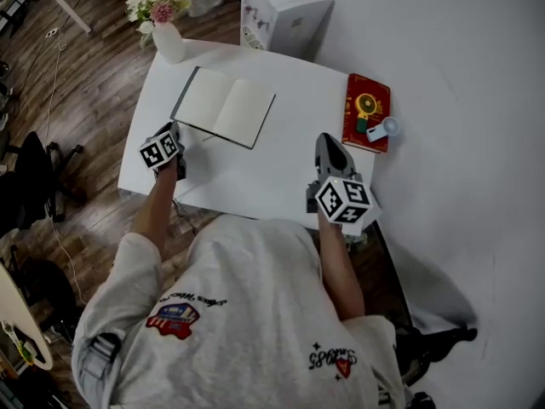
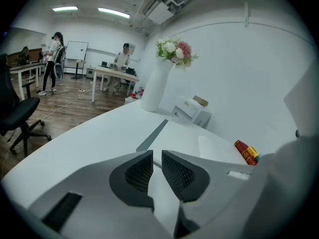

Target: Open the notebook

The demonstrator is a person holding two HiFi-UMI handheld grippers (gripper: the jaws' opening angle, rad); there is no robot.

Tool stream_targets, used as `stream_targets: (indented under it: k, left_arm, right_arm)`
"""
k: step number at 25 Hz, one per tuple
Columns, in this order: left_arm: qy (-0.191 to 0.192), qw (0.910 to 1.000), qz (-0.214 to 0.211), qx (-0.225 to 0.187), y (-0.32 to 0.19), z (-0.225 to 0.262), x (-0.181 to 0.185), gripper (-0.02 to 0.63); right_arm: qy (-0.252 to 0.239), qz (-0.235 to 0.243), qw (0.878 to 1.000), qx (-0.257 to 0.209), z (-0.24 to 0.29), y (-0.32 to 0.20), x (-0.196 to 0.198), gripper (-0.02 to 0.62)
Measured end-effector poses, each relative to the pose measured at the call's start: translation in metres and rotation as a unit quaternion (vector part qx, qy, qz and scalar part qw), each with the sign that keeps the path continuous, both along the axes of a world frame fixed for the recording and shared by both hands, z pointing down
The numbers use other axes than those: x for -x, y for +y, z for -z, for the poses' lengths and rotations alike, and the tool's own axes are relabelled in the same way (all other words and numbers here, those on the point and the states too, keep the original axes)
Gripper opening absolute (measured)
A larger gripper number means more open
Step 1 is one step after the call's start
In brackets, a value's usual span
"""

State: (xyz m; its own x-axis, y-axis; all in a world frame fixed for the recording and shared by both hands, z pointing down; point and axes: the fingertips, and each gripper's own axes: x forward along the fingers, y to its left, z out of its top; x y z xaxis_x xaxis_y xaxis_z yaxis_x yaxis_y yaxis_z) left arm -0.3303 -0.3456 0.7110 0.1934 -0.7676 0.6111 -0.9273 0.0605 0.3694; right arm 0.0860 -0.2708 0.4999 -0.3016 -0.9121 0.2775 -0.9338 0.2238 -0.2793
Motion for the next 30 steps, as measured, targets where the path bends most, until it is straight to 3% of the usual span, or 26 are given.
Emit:
stream_targets:
  k: [3,7,10,16,24,30]
  left_arm:
    - [-0.003,0.9995,-0.006,-0.032,0.011,0.007,0.001,0.037]
    - [-0.023,0.9932,-0.072,-0.088,0.025,0.037,-0.019,0.015]
    - [-0.053,0.9831,-0.118,-0.13,0.031,0.07,-0.04,0.008]
    - [-0.105,0.9608,-0.16,-0.2,0.041,0.134,-0.064,0.005]
    - [-0.09,0.9403,-0.191,-0.267,0.054,0.199,-0.088,0.005]
    - [-0.084,0.9324,-0.199,-0.29,0.054,0.224,-0.099,0.005]
  right_arm:
    - [0.001,0.001,1.0,-0.001,0.001,-0.002,-0.002,-0.006]
    - [0.008,0.007,1.0,0.002,-0.004,-0.003,0.007,-0.006]
    - [0.015,0.02,1.0,-0.002,-0.005,-0.006,0.019,-0.006]
    - [0.021,0.058,0.998,-0.015,-0.002,-0.012,0.054,-0.008]
    - [0.03,0.086,0.995,-0.038,0.007,-0.01,0.081,-0.009]
    - [0.03,0.085,0.994,-0.053,0.016,-0.006,0.085,-0.009]
